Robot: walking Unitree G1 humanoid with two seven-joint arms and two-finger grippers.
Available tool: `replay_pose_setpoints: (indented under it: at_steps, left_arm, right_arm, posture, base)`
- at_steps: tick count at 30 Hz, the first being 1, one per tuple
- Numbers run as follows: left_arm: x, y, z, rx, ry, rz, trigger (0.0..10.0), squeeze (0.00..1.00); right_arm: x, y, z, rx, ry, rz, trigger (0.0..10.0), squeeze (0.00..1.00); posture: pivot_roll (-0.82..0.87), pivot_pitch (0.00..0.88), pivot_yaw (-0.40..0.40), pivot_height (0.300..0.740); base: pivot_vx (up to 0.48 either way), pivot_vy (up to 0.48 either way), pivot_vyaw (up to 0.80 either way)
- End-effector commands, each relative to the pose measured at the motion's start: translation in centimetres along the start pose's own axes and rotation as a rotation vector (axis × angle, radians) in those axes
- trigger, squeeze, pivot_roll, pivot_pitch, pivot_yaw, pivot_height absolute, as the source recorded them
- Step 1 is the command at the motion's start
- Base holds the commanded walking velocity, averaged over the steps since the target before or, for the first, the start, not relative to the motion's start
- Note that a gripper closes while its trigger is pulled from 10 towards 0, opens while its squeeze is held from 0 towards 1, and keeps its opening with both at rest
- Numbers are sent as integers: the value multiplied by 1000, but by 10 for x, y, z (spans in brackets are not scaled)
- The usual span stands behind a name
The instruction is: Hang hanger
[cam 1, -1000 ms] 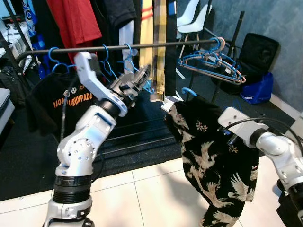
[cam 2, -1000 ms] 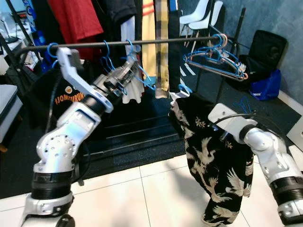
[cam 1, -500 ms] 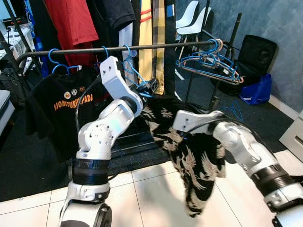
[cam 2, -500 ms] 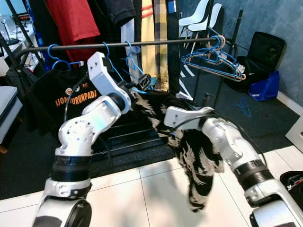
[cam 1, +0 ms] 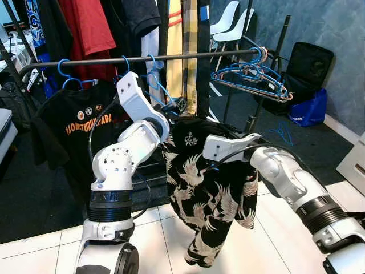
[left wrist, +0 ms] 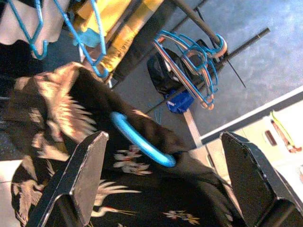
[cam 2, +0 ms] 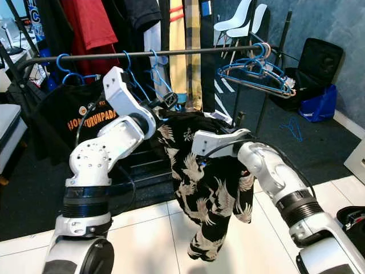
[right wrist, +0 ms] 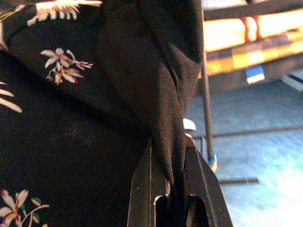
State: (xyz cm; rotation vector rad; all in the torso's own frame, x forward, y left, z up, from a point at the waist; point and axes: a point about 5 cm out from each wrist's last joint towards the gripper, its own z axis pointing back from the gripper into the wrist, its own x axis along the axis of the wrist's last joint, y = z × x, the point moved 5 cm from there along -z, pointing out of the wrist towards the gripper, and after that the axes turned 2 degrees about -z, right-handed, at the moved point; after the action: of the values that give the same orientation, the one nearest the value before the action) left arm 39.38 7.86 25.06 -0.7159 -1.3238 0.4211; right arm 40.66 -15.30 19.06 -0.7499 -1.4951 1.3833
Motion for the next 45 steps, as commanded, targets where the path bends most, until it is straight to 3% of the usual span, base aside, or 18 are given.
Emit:
replay_pose_setpoints:
  at_steps: [1,2,7,10,12,15,22,33,35,37,45]
  left_arm:
    - [2,5,0,21,10,1,10000,0]
    - [4,11,1,30,17,18,10000,0]
    - [4,11,4,9,43,86,10000,0]
    - [-11,2,8,-50,138,144,10000,0]
    - [-11,2,8,-50,138,144,10000,0]
    - [-30,-13,13,-132,246,163,10000,0]
    - [-42,-26,18,-202,326,160,10000,0]
    - [-50,-13,12,-82,378,257,10000,0]
    - [-48,-2,8,4,349,333,10000,0]
    - [-48,2,7,29,344,357,10000,0]
    - [-45,5,6,59,336,424,10000,0]
  right_arm:
    - [-7,-14,1,-52,21,-1,0,0]
    - [-15,-14,4,-51,45,1,0,0]
    - [-24,-13,8,-47,62,6,0,0]
    - [-19,-13,8,-41,29,28,0,0]
    - [-19,-13,8,-41,29,28,0,0]
    - [-11,-13,5,-32,-16,46,0,0]
    - [0,-13,2,-24,-60,58,0,0]
    - [23,-8,-2,-11,-144,68,0,0]
    - [27,-6,-2,-7,-169,76,0,0]
    - [29,-6,-2,-6,-179,80,0,0]
    - [37,0,-1,15,-227,103,0,0]
  posture:
    - [-61,0,14,740]
    - [-60,0,14,740]
    - [-61,0,16,740]
    - [-59,0,11,740]
    - [-59,0,11,740]
    - [-60,0,12,740]
    - [-60,0,11,740]
    - [-63,0,12,740]
    - [-63,0,12,740]
    - [-65,0,11,740]
    - [-70,0,12,740]
  base:
    - [0,0,0]
    - [0,0,0]
    - [0,0,0]
    - [0,0,0]
    - [0,0,0]
    - [0,0,0]
    - [0,0,0]
    - [0,0,0]
    - [0,0,0]
    - [0,0,0]
    - [0,0,0]
